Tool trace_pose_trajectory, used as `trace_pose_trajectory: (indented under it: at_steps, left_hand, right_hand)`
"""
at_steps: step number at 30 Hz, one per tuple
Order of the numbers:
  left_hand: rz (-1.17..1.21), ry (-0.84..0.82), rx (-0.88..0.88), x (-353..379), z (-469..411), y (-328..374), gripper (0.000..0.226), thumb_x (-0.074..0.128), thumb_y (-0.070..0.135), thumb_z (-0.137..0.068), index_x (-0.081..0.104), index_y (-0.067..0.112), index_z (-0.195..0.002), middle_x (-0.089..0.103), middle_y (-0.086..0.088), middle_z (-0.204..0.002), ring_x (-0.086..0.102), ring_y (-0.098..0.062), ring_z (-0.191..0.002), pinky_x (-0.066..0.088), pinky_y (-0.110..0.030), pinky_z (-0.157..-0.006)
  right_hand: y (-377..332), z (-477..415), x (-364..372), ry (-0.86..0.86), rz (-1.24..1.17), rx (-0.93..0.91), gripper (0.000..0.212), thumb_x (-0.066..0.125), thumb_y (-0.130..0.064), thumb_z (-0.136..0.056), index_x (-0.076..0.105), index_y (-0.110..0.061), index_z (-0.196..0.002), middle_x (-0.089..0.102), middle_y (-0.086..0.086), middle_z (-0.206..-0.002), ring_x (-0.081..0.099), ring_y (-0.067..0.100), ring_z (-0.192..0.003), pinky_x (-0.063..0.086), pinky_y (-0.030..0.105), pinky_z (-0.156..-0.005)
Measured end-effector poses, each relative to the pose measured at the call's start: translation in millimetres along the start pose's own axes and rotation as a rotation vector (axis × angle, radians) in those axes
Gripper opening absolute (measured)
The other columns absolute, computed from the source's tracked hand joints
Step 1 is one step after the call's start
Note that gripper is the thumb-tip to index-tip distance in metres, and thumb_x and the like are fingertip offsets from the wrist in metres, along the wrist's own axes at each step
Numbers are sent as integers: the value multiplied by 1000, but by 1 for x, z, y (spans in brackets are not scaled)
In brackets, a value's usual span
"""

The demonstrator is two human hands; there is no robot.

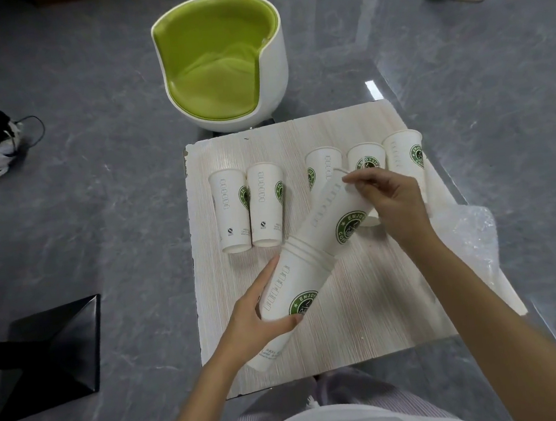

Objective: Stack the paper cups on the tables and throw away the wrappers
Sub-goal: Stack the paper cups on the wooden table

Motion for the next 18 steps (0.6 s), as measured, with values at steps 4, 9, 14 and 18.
trace_pose_trajectory:
  at_steps: [4,9,14,18]
  left_hand:
    - [2,1,14,-2,1,1,95,84,20,-75,30,47,-147,47,24,-143,49,-3,-129,47,-41,-106]
    - [7,4,27,-6,2,3,95,84,17,-75,30,46,-148,46,26,-143,49,-1,-128,48,-35,-104]
    - [8,15,38,-11,3,3,93,84,18,-75,31,49,-145,47,28,-140,50,-1,-127,49,-32,-103]
    - [10,21,39,-14,2,1,93,84,20,-75,32,55,-143,49,27,-139,52,-3,-125,50,-34,-101]
  right_hand:
    - [5,7,18,-63,-104,45,26,55,4,-89,71,-17,-89,70,-3,-92,63,0,-89,47,13,-79]
    - [10,19,42,-156,-123,79,35,55,3,-89,72,-27,-81,71,-5,-90,64,13,-92,51,29,-86]
    - [12,32,60,-221,-71,97,32,55,1,-90,71,-25,-83,72,-4,-91,64,21,-95,49,32,-88]
    - [10,41,72,-263,-76,123,28,55,1,-90,71,-21,-85,70,-10,-88,63,3,-89,46,16,-80]
Point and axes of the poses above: each hand's wrist, its own z-axis away from the middle knuckle, its own x-axis out of the palm, y = z × x, the point moved 4 cm from there along -z, towards the middle knuckle
